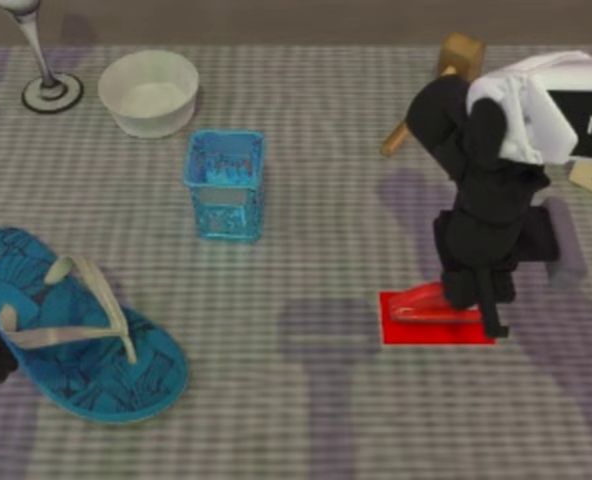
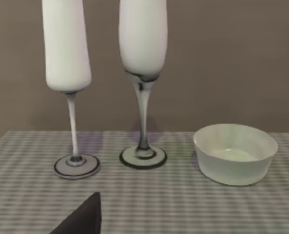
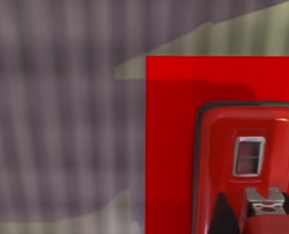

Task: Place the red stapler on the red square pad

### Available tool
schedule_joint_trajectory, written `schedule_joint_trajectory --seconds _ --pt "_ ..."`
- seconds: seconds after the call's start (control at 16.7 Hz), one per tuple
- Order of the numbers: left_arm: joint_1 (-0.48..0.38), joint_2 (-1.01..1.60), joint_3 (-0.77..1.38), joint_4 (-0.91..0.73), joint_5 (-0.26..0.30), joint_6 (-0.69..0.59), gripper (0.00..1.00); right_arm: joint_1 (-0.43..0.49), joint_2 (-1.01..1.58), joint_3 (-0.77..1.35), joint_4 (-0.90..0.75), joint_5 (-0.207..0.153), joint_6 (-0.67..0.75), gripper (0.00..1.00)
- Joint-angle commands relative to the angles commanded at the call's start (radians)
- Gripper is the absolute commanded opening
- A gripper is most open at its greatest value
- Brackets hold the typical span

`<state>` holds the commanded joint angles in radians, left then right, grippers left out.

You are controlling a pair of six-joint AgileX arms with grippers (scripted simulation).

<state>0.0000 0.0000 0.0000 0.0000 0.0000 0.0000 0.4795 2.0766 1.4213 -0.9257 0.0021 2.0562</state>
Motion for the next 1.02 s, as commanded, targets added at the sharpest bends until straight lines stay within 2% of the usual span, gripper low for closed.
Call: schedule_joint_trajectory --seconds 0.66,1.02 --pt "0.0 0.0 0.0 0.0 0.0 0.0 1.0 0.0 0.0 0.0 0.0 0.0 0.0 0.98" --pt "0.0 0.0 0.0 0.0 0.0 0.0 1.0 0.0 0.0 0.0 0.0 0.0 0.0 1.0"
